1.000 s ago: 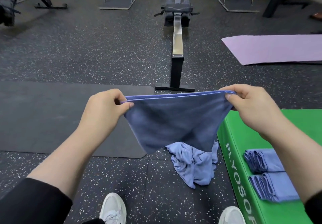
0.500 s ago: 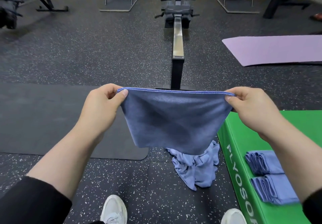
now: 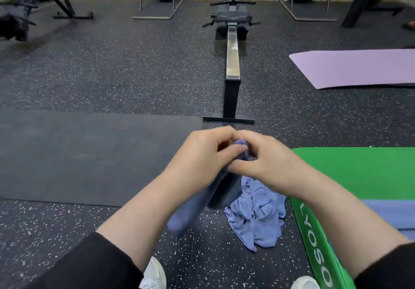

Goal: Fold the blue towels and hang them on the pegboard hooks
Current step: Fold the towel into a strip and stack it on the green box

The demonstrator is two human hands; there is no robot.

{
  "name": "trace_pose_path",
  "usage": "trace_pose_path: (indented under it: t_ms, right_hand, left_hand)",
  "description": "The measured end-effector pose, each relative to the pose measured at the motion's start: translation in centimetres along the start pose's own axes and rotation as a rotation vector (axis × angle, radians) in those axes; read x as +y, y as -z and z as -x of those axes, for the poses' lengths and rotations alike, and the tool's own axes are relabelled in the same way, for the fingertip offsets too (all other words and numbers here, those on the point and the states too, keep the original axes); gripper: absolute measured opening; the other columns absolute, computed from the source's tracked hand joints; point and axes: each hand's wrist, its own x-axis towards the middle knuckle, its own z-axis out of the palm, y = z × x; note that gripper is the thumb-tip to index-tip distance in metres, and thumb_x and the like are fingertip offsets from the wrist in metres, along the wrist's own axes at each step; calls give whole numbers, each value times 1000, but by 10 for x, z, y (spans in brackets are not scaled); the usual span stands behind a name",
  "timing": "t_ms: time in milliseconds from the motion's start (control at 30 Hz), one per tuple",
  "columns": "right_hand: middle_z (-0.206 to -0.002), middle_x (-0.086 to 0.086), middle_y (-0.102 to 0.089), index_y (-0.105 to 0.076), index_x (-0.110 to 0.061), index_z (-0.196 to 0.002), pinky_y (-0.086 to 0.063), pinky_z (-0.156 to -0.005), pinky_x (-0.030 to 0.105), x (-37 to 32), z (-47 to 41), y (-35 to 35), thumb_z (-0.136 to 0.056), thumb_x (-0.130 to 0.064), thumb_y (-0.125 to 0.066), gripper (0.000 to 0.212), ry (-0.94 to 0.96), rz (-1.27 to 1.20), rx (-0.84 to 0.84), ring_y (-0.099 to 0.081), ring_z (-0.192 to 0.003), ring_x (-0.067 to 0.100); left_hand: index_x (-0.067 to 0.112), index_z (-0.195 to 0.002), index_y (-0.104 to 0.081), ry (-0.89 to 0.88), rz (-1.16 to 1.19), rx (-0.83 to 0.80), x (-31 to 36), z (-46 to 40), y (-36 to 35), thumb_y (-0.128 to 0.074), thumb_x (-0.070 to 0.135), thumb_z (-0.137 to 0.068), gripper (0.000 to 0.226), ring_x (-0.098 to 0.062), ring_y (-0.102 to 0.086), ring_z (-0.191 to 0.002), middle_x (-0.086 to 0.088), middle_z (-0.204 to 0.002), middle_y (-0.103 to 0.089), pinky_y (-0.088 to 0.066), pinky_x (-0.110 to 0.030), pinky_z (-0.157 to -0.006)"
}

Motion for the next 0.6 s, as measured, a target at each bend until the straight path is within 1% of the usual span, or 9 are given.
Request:
trace_pose_path:
  t_ms: [67,100,167,200,267,333,433,500,600]
  right_hand:
    - [-79,-19,-68,-69,-29,-91,-45,-71,22,-1,-6,-6,-80,-22,-73,13,18,-22,41,-54,-74,-9]
    - [-77,-13,-69,-71,-24,-90,-47,-70,25,-1,-9,-8,-82,-25,-71,8,21,-26,51,-54,-72,-6]
    - [-70,0,-64,-70,-12,-88,-45,-66,37,0,-13,-7,-81,-44,-67,33,14,-52,79,-48,-68,3]
    - [-66,2,-57,-69,-9,-85,-39,-62,38,1,-14,-6,-81,-48,-66,39,2,-79,106,-44,-65,6]
    - [-65,-4,-53,-69,-12,-81,-34,-61,35,3,-15,-3,-90,-37,-68,26,12,-116,160,-41,-62,6]
    - [-66,-11,-55,-66,-14,-80,-37,-61,32,3,-15,1,-97,-25,-65,20,35,-106,214,-44,-63,3]
    - [-64,-14,-52,-62,-17,-79,-36,-60,25,3,-13,10,-100,-23,-60,21,46,-92,309,-42,-63,2]
    - [-68,-8,-57,-63,-19,-83,-40,-65,31,5,-11,16,-100,-25,-59,19,35,-85,357,-46,-67,4]
    - [-79,3,-65,-65,-20,-90,-45,-72,38,12,-8,24,-100,-28,-58,15,2,-64,436,-52,-72,9]
  left_hand:
    - [24,-85,-65,30,91,51,-1,-1,0,-73,26,-90,10,-7,-52,-62,1,-70,-67,-42,-22,-63]
    - [23,-86,-63,52,172,80,-3,-1,2,-74,25,-90,12,-8,-49,-60,-1,-66,-64,-40,-25,-60]
    - [23,-95,-60,128,320,94,-11,1,5,-73,25,-92,13,-10,-43,-57,0,-59,-53,-36,-29,-58]
    - [24,-101,-60,180,366,53,-14,3,8,-73,27,-91,17,-10,-42,-58,3,-59,-51,-36,-29,-59]
    - [24,-108,-63,272,422,-109,-24,9,10,-76,32,-86,26,-11,-52,-67,-5,-67,-61,-44,-35,-68]
    - [16,-103,-69,315,368,-268,-33,16,10,-78,31,-82,27,-12,-60,-79,-13,-87,-73,-53,-43,-82]
    - [12,-91,-72,364,179,-397,-41,24,5,-75,35,-83,25,-8,-51,-73,5,-77,-65,-43,-36,-72]
    - [14,-92,-71,392,123,-408,-42,26,6,-71,42,-79,31,-10,-48,-71,4,-75,-63,-37,-34,-70]
    - [16,-91,-67,356,-32,-378,-42,25,15,-72,34,-83,20,-9,-49,-68,-7,-83,-69,-39,-30,-66]
